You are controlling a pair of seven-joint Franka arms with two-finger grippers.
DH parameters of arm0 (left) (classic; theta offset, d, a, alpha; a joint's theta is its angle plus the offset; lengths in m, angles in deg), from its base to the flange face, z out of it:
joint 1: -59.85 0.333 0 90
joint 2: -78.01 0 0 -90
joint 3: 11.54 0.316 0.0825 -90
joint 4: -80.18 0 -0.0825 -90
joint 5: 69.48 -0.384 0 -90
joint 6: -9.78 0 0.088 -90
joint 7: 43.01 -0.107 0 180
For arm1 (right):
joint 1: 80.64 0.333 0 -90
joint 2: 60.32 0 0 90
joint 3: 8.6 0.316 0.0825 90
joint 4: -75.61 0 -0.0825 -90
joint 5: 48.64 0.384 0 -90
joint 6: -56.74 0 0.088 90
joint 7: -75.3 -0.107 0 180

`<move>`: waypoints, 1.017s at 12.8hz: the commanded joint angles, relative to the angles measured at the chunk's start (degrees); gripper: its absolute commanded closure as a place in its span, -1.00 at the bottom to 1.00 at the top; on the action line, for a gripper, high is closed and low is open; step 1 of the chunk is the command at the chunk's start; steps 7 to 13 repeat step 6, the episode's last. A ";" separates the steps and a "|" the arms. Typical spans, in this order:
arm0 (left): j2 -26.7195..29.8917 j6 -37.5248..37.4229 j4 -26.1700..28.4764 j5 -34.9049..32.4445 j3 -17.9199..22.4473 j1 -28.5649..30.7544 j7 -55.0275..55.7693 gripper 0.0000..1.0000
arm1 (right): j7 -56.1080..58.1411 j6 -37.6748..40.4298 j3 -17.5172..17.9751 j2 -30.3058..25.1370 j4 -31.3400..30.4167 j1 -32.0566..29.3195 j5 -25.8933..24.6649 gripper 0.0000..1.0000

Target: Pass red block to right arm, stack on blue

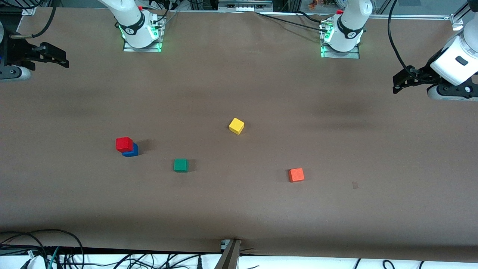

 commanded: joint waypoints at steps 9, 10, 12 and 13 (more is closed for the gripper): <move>-0.54 -1.23 -1.48 -0.05 -0.16 0.03 -0.95 -1.00 | -0.53 1.83 1.02 2.20 3.47 -0.50 -0.69 -1.00; -0.54 -1.23 -1.48 -0.05 -0.16 0.03 -0.95 -1.00 | -0.53 1.83 1.02 2.20 3.47 -0.50 -0.69 -1.00; -0.54 -1.23 -1.48 -0.05 -0.16 0.03 -0.95 -1.00 | -0.53 1.83 1.02 2.20 3.47 -0.50 -0.69 -1.00; -0.54 -1.23 -1.48 -0.05 -0.16 0.03 -0.95 -1.00 | -0.53 1.83 1.02 2.20 3.47 -0.50 -0.69 -1.00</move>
